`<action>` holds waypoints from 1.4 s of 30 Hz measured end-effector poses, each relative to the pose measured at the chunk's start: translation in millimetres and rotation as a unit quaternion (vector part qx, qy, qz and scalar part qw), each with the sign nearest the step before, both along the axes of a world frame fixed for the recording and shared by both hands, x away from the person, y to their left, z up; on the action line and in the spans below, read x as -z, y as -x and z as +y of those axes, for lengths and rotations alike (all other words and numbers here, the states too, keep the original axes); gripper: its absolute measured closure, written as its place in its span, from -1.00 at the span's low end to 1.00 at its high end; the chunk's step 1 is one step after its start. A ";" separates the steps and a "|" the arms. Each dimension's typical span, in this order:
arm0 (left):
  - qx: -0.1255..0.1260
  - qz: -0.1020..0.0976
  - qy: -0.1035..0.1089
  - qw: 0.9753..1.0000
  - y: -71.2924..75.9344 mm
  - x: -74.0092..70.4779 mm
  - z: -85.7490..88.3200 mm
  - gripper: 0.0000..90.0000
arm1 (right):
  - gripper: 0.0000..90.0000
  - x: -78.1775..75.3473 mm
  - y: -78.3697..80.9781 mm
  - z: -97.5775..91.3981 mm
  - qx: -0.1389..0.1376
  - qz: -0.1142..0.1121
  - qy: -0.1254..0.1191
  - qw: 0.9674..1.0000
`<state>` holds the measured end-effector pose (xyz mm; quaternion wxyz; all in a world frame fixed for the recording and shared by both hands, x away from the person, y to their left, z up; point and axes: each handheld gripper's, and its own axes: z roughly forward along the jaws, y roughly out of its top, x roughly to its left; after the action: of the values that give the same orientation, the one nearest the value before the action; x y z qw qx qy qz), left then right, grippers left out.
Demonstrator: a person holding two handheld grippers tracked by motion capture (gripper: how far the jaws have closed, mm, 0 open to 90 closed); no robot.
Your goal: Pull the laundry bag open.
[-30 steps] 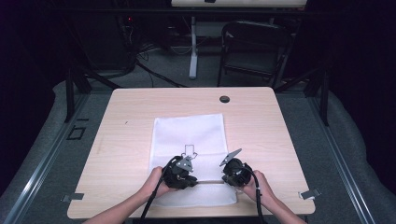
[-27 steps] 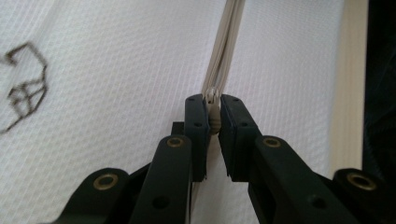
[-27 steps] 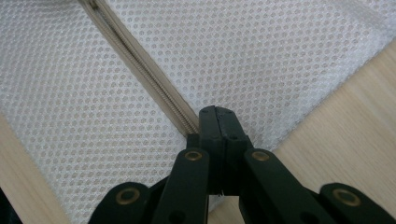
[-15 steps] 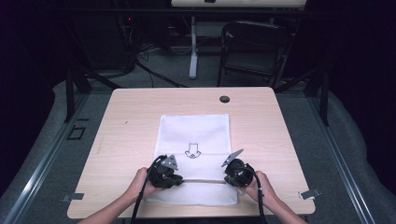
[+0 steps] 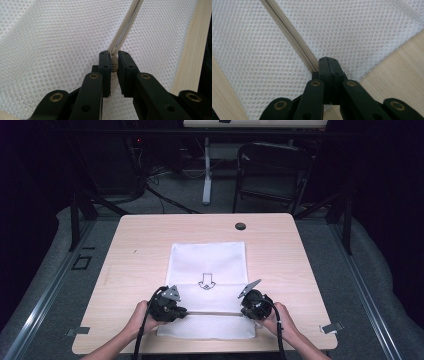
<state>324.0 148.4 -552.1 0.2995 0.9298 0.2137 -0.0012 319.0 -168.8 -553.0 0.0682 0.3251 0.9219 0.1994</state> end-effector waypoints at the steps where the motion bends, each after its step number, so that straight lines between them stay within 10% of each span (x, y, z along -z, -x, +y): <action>1: -0.001 -0.001 0.000 1.000 0.1 0.1 0.9 0.81 | 1.00 0.0 0.0 -0.1 0.000 0.000 0.000 1.000; 42: -0.041 -0.001 0.003 0.999 5.0 -2.1 37.5 0.82 | 1.00 0.1 -4.3 -8.0 0.008 0.005 -0.003 1.000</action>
<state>319.0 186.0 -550.0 0.3028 0.9194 0.2509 0.0114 323.3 -176.8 -553.1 0.0647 0.3340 0.9188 0.2000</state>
